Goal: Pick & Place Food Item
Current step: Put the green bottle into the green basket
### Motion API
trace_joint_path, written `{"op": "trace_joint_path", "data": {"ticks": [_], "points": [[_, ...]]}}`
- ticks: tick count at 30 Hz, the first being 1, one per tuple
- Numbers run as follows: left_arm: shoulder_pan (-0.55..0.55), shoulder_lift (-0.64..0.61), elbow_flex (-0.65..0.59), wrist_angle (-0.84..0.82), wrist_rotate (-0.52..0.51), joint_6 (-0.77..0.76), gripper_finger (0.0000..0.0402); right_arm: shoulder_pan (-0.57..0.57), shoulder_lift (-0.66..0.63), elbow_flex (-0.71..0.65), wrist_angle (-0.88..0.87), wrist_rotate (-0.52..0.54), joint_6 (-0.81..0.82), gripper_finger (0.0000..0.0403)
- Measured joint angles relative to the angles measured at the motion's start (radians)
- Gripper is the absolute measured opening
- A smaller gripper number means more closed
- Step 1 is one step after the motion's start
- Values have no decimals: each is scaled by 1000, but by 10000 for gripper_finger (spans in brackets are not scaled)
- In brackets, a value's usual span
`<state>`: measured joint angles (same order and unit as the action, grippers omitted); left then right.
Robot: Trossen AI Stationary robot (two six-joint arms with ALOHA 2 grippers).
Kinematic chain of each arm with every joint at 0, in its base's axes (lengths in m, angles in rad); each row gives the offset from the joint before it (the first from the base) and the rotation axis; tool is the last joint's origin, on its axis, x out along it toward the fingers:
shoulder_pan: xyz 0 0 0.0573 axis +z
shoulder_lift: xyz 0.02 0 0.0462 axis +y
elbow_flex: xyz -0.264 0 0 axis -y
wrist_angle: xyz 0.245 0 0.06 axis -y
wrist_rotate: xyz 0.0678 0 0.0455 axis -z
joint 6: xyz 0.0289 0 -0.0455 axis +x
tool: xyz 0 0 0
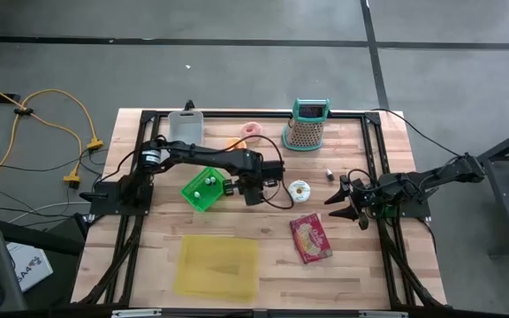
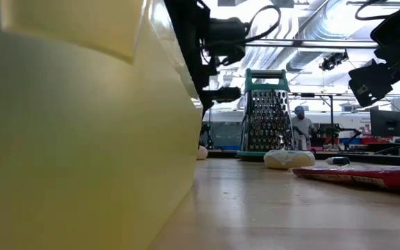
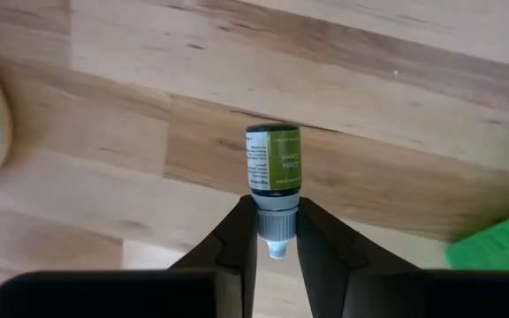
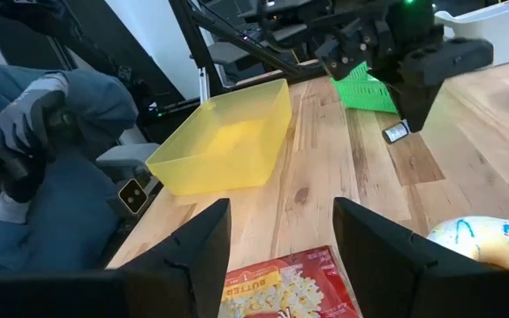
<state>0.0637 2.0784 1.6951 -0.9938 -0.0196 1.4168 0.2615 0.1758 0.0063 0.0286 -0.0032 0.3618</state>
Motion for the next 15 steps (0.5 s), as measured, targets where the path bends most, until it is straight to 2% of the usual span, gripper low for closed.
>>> {"op": "trace_joint_path", "data": {"ticks": [9, 15], "points": [[-30, -3, 0, -4, -138, -71, 57, 0, 0, 0, 1, 0, 0, 188], [-61, -3, 0, -29, -147, -150, 57, 0, 0, 0, 1, 0, 0, 188]]}}
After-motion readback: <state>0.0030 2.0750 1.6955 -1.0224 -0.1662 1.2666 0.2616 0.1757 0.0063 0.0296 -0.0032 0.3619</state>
